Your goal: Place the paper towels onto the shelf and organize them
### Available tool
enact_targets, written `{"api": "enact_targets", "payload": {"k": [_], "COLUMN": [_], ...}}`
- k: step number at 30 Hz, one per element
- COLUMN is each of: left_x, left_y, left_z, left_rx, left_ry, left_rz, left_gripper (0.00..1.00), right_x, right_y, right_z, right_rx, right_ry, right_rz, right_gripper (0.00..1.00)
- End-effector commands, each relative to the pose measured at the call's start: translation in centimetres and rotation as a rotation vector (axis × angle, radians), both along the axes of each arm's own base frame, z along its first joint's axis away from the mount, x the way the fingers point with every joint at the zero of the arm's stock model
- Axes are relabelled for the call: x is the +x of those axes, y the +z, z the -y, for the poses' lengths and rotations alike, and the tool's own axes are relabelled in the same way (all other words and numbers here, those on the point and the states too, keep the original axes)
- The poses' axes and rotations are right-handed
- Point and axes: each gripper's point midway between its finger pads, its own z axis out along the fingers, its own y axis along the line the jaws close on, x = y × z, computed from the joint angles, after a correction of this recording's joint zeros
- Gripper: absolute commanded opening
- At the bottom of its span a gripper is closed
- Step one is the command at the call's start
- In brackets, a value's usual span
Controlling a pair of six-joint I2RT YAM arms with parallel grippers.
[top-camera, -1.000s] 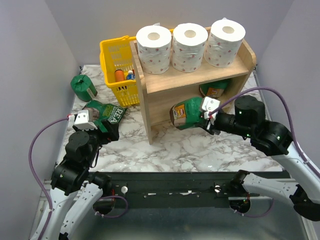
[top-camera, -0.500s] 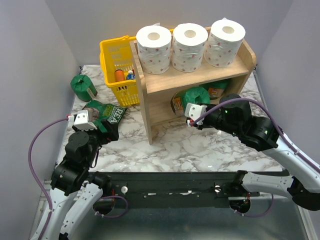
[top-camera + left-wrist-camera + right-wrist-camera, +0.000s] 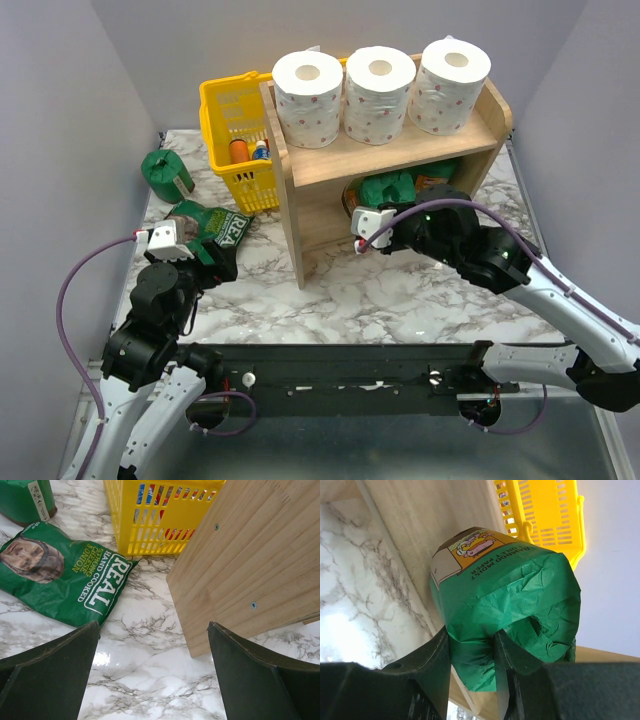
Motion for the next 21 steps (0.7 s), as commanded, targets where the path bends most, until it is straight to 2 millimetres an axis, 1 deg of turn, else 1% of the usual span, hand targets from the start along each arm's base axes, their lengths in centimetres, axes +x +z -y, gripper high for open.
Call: {"api": "enact_targets", "payload": {"k": [1,7,13,21], "left_x": [0.0,0.0,0.0,0.0], "left_y": [-0.1,0.0,-0.1,0.0], "left_z": [-0.5,-0.6,-0.6,-0.7], "left_rx": [0.006,0.007,0.005,0.006], "left_ry": [0.026,0.032,0.034,0.035], "left_rz": [0.005,0.007,0.005,0.010], "left_gripper": [0.99,0.99,0.99,0.99], "right_x": [1.7,2.7,3.5,4.5], "right_y": [1.9,1.5,1.0,1.6], "right_z": [-0.3,0.0,-0.1,0.6], "right_rx": [0.001,-0.041,-0.072,-0.091], "right_ry": [-0.043,-0.094,-0.133,-0.201], "right_rz": [0.102,0.108,0.106,0.129], "right_gripper": [0.34,0.35,0.43,0.46]}}
